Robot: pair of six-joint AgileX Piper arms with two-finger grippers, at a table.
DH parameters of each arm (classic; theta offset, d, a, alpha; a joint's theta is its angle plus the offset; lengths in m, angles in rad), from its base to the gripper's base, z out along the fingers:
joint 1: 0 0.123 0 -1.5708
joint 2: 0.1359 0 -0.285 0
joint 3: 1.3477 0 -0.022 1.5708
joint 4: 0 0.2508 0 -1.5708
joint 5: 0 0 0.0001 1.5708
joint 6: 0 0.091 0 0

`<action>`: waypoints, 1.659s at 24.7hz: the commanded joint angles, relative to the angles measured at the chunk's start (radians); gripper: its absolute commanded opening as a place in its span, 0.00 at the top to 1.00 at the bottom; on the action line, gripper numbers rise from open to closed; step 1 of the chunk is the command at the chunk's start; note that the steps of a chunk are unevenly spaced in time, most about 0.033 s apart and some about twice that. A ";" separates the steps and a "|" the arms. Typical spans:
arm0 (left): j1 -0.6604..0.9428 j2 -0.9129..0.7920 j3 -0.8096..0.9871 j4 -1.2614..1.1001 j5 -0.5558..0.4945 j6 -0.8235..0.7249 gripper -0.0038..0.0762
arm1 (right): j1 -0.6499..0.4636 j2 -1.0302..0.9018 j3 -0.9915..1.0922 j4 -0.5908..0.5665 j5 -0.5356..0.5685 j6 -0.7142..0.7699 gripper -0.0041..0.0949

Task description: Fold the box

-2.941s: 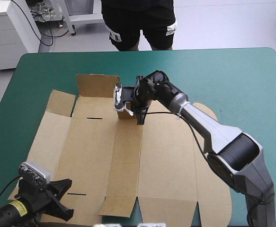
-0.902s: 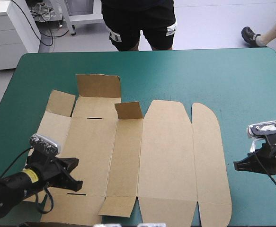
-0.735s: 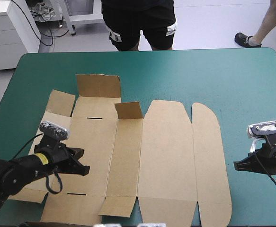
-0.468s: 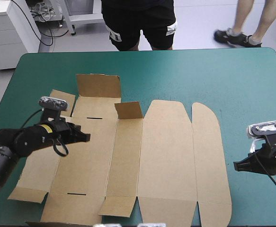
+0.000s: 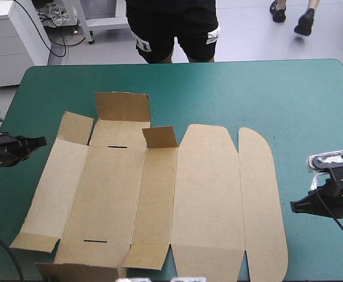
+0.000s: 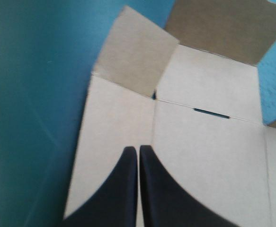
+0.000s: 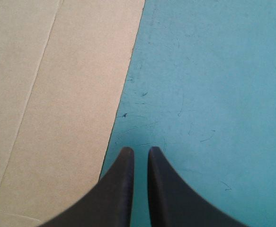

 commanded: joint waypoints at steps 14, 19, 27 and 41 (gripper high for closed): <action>0.283 0.095 -0.034 0.041 0.064 0.060 0.96 | -0.001 -0.008 -0.024 0.060 -0.062 0.003 0.87; 0.283 0.117 -0.034 0.047 0.074 0.135 0.96 | -0.001 -0.008 -0.024 0.060 -0.062 0.003 0.87; 0.283 0.118 -0.034 0.044 0.084 0.157 0.81 | -0.001 -0.008 -0.024 0.060 -0.064 0.003 0.87; 0.283 0.118 0.074 -0.024 0.077 0.203 0.09 | -0.001 -0.008 -0.024 0.060 -0.066 0.003 0.87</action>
